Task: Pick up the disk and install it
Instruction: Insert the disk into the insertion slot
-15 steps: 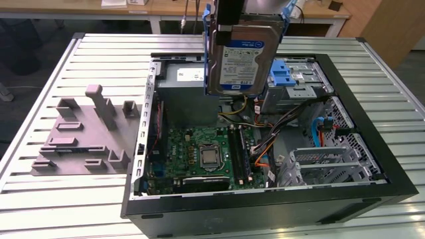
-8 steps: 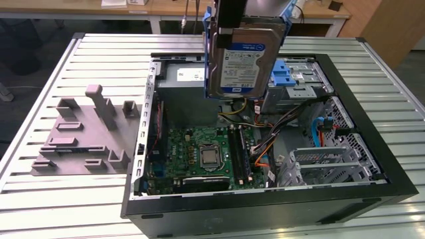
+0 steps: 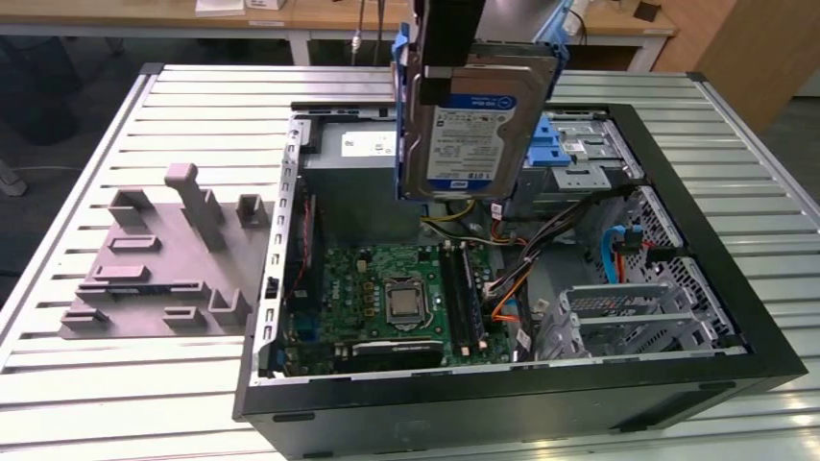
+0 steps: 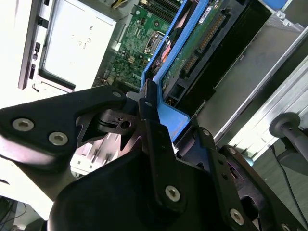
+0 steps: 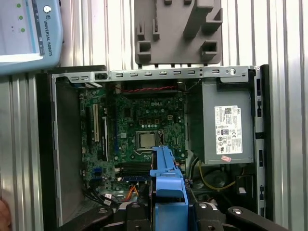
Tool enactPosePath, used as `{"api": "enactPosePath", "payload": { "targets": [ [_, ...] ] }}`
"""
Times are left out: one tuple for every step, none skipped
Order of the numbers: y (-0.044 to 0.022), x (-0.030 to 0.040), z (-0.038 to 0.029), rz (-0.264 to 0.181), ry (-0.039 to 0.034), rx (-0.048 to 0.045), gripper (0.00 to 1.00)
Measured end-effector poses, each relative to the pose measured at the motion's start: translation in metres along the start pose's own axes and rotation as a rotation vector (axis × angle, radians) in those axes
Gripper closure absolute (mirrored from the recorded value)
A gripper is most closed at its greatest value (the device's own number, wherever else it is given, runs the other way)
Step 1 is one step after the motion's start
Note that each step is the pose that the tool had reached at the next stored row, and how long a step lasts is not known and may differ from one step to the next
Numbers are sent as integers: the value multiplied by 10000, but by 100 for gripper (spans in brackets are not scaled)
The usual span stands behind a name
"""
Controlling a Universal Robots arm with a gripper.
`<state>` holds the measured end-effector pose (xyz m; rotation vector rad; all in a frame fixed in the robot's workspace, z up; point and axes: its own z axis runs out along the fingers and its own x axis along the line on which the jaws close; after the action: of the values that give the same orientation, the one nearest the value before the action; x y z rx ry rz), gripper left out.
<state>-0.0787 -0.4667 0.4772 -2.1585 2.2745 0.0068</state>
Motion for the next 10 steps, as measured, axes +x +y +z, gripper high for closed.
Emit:
{"api": "enactPosePath", "payload": {
  "targets": [
    [-1, 13, 0, 0, 1, 0, 63],
    [-3, 27, 1, 1, 1, 0, 63],
    [-3, 45, 2, 1, 0, 0, 63],
    [-4, 59, 3, 0, 0, 1, 63],
    [-5, 67, 3, 0, 0, 1, 63],
    [-5, 75, 3, 0, 0, 1, 63],
    [-5, 83, 3, 0, 1, 6, 63],
    [-5, 86, 4, 1, -2, 8, 63],
    [-5, 86, 4, 2, 0, 8, 63],
    [-5, 87, 5, 1, 1, 8, 63]
  ]
}}
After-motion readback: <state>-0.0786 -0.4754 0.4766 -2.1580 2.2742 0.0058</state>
